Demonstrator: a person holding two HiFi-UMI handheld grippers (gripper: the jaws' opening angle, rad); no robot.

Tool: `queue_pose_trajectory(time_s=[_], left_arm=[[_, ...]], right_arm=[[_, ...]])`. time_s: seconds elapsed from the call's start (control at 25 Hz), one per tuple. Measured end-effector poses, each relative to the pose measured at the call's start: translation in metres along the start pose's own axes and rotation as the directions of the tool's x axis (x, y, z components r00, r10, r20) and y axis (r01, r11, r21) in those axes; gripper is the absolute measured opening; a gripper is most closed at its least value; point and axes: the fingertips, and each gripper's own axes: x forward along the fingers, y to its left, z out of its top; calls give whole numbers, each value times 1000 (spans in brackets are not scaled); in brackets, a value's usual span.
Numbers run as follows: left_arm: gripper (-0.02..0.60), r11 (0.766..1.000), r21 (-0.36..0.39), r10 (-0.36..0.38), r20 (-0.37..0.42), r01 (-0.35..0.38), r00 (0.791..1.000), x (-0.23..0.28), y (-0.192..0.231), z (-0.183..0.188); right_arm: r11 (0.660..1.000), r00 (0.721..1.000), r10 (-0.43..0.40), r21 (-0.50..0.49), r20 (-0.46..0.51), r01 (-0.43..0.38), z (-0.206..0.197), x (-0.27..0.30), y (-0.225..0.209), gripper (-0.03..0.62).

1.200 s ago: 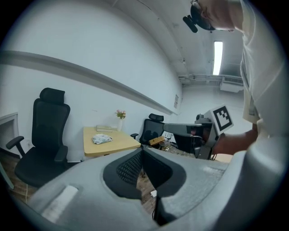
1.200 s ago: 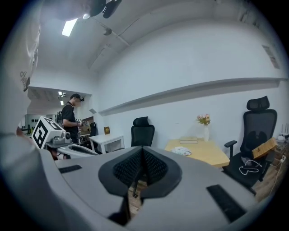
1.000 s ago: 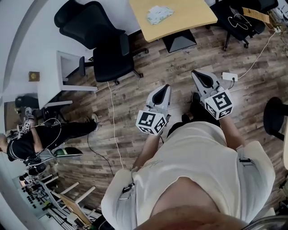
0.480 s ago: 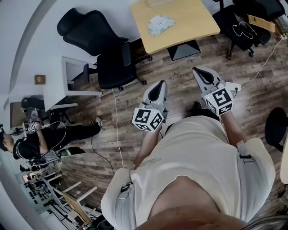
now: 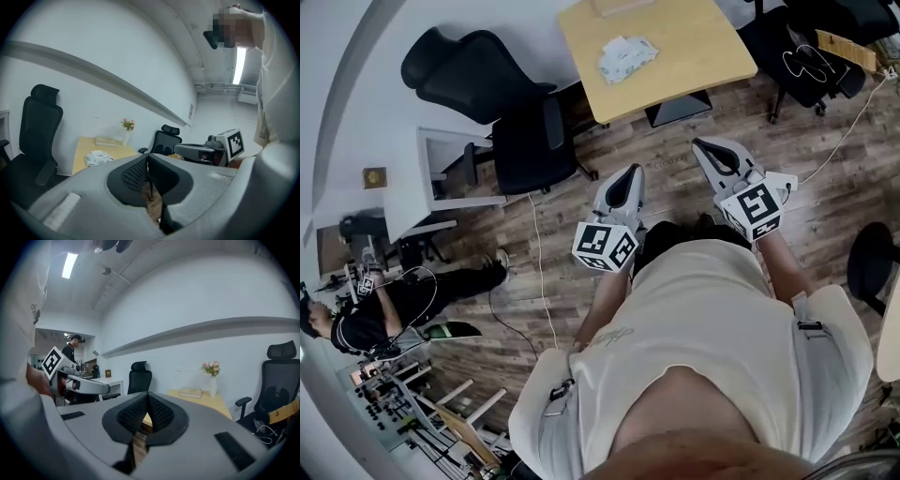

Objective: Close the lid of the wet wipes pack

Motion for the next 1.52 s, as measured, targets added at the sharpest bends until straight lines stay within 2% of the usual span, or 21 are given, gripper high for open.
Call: queue_pose_trajectory(time_s=[0.24, 0.48, 0.6, 0.84, 1.04, 1.24, 1.52], left_arm=[[15, 999, -35, -37, -8, 36, 999, 14, 47, 4], [15, 998, 11, -61, 30, 61, 998, 33, 103, 43], [15, 997, 19, -78, 28, 78, 997, 41, 122, 50], [15, 994, 20, -108, 3, 108, 994, 52, 151, 50], [15, 993, 17, -119, -27, 120, 993, 65, 170, 46], [15, 994, 18, -107, -35, 107, 994, 90, 180, 51], [15, 999, 36, -18, -36, 20, 999, 143, 194, 70]], right_arm=[[999, 999, -41, 27, -11, 41, 11, 41, -4, 2], [998, 998, -52, 27, 41, 51, 55, 90, -7, 2], [994, 995, -67, 96, 71, 60, 67, 108, -15, 2], [990, 992, -119, 86, 43, 115, 65, 133, -31, 2], [991, 993, -116, 60, -8, 116, 54, 149, -31, 2], [992, 993, -114, 57, -19, 115, 52, 162, -54, 3], [1000, 1000, -16, 7, -6, 16, 59, 199, -104, 2]])
